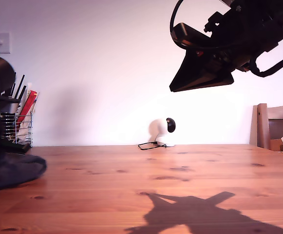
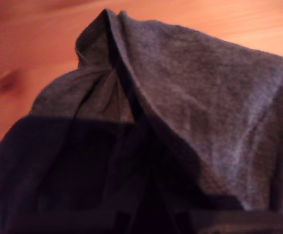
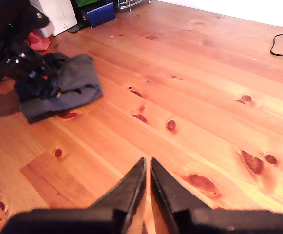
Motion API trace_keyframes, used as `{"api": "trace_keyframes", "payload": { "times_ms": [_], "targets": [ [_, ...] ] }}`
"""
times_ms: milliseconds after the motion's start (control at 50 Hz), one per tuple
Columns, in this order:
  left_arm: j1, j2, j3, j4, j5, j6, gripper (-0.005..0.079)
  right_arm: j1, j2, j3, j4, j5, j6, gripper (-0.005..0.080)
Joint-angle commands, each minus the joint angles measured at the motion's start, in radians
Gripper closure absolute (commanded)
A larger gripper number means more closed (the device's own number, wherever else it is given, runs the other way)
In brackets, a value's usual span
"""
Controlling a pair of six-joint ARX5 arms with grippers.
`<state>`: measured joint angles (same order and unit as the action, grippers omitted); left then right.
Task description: Fold the underwear in front of you. After folding it, place it to the left side.
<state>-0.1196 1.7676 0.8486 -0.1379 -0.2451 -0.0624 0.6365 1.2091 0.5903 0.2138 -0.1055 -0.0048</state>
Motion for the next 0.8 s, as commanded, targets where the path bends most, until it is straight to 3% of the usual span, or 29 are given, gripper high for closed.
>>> {"api": "trace_keyframes", "payload": {
  "times_ms": [0,260,480,780],
  "targets": [
    [0.026,0.115,-0.114,-0.101,-0.013,-0.037,0.0761,0.003,0.003,-0.002,0.006,0.000,-0.005,0.0764],
    [-0.006,-0.007,-0.114,-0.092,0.039,-0.055,0.0761,0.002,0.003,-0.002,0.006,-0.001,-0.004,0.0764],
    [-0.046,-0.166,-0.114,-0.029,0.176,-0.066,0.0761,0.002,0.003,-0.002,0.010,0.000,-0.003,0.0764],
    [-0.095,-0.291,-0.114,0.014,0.154,-0.083,0.0761,0.002,0.003,-0.002,0.005,-0.027,-0.003,0.0764]
  ]
}}
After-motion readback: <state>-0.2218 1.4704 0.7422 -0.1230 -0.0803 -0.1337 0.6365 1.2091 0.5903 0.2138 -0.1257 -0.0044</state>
